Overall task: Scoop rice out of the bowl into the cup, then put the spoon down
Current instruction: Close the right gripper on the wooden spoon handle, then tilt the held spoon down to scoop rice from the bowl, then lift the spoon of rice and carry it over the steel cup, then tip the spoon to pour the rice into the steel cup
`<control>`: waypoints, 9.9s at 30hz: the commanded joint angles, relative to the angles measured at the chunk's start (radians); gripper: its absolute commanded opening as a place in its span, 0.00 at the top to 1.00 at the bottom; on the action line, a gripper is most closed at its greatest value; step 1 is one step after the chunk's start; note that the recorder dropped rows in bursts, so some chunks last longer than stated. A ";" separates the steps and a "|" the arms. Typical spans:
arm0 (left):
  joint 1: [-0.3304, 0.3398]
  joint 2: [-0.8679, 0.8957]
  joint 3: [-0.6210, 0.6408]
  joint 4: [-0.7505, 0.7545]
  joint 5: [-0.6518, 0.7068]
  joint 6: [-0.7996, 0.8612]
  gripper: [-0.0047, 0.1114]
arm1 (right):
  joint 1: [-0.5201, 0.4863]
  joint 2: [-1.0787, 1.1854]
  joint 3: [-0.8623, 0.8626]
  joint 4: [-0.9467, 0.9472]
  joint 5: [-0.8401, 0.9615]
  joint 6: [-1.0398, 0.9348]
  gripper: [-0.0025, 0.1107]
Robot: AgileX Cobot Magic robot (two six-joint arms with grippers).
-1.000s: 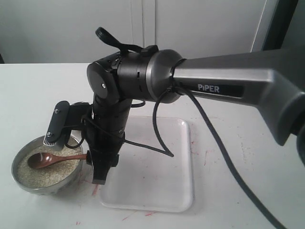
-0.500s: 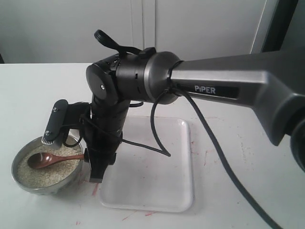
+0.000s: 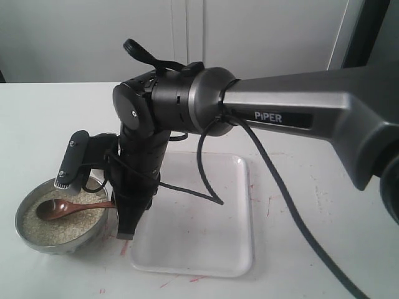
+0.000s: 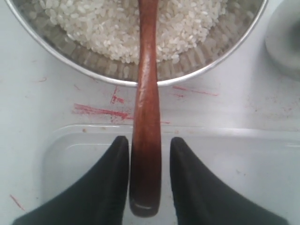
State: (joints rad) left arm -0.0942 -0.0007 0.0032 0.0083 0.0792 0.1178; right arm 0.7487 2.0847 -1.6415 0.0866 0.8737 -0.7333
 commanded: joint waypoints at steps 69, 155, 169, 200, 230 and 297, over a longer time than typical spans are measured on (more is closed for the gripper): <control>0.002 0.001 -0.003 -0.008 -0.005 -0.005 0.84 | 0.278 -0.047 -0.003 -0.850 0.191 0.234 0.95; 0.002 0.001 -0.003 -0.008 -0.005 -0.005 0.84 | 0.080 -0.137 -0.003 -0.259 0.139 0.527 0.95; 0.002 0.001 -0.003 -0.008 -0.005 -0.005 0.84 | -0.027 -0.137 -0.003 -0.278 0.019 0.558 0.95; 0.002 0.001 -0.003 -0.008 -0.005 -0.005 0.84 | -0.034 -0.051 -0.015 -0.474 -0.061 0.627 0.95; 0.002 0.001 -0.003 -0.008 -0.005 -0.005 0.84 | -0.012 0.005 -0.092 -0.723 0.070 0.490 0.95; 0.002 0.001 -0.003 -0.008 -0.005 -0.005 0.84 | 0.042 0.005 -0.092 -1.030 0.039 0.252 0.95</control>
State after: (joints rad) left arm -0.0942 -0.0007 0.0032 0.0083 0.0792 0.1178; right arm 0.7899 2.0904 -1.7304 -0.9256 0.9048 -0.4518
